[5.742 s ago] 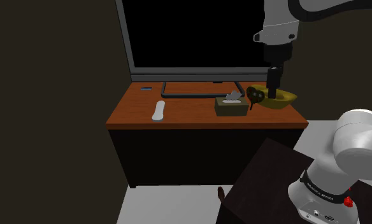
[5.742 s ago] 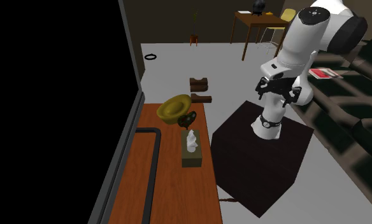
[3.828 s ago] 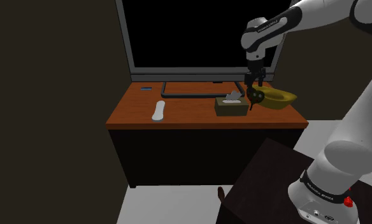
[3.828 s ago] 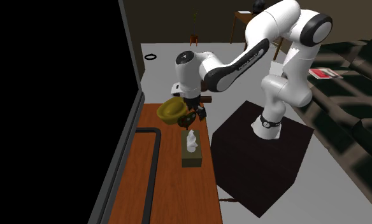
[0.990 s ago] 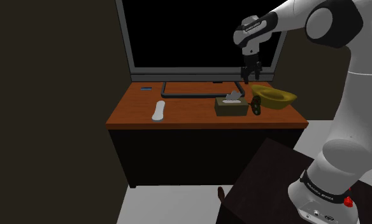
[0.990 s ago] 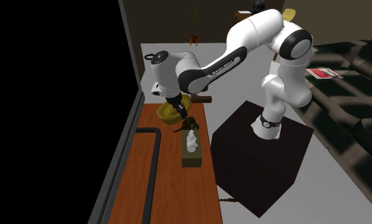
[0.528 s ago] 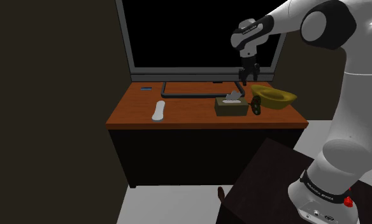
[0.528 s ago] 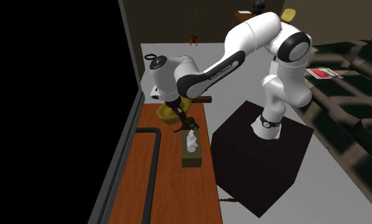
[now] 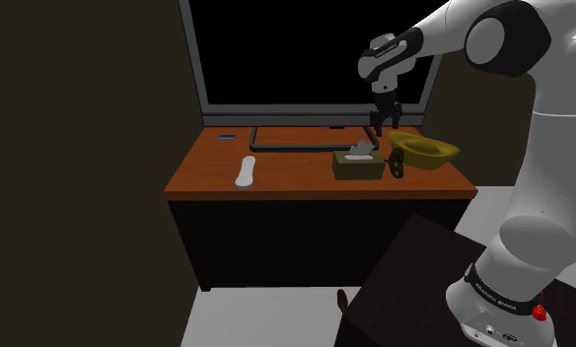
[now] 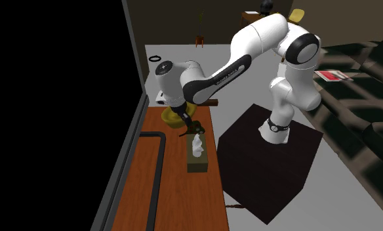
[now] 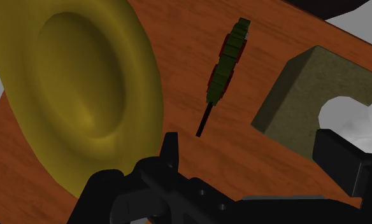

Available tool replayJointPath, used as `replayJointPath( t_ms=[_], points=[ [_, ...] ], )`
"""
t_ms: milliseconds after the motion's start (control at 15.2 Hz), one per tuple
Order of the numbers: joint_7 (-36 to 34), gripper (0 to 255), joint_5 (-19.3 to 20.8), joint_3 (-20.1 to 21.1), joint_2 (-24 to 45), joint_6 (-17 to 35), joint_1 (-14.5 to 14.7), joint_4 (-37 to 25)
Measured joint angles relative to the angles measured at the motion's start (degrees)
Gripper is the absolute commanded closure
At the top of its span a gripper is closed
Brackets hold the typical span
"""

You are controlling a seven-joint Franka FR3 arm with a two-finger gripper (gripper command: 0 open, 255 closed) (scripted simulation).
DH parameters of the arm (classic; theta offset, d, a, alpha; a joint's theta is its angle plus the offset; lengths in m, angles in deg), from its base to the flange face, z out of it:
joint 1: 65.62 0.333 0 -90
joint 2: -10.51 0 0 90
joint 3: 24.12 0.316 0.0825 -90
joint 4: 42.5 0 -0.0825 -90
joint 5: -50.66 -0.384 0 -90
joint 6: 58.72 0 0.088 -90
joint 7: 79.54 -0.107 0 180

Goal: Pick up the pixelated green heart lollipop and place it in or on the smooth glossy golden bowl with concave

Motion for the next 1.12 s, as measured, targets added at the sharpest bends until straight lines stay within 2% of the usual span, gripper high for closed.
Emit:
replayJointPath(
  t_ms=[66,660,726,792,858,990,1122],
  points=[
    [0.0,255,0.0,0.0,0.0,0.0,0.0,0.0],
    [0.0,255,0.0,0.0,0.0,0.0,0.0,0.0],
    [0.0,0,0.0,0.0,0.0,0.0,0.0,0.0],
    [0.0,0,0.0,0.0,0.0,0.0,0.0,0.0],
    [-1.32,0,-0.28,-0.38,-1.97,2.35,0.01,3.12],
    [-6.04,0,-0.95,-1.7,-8.55,11.36,-0.12,13.29],
    [-11.89,0,-1.32,-3.0,-15.63,22.86,-0.47,25.02]
  ],
)
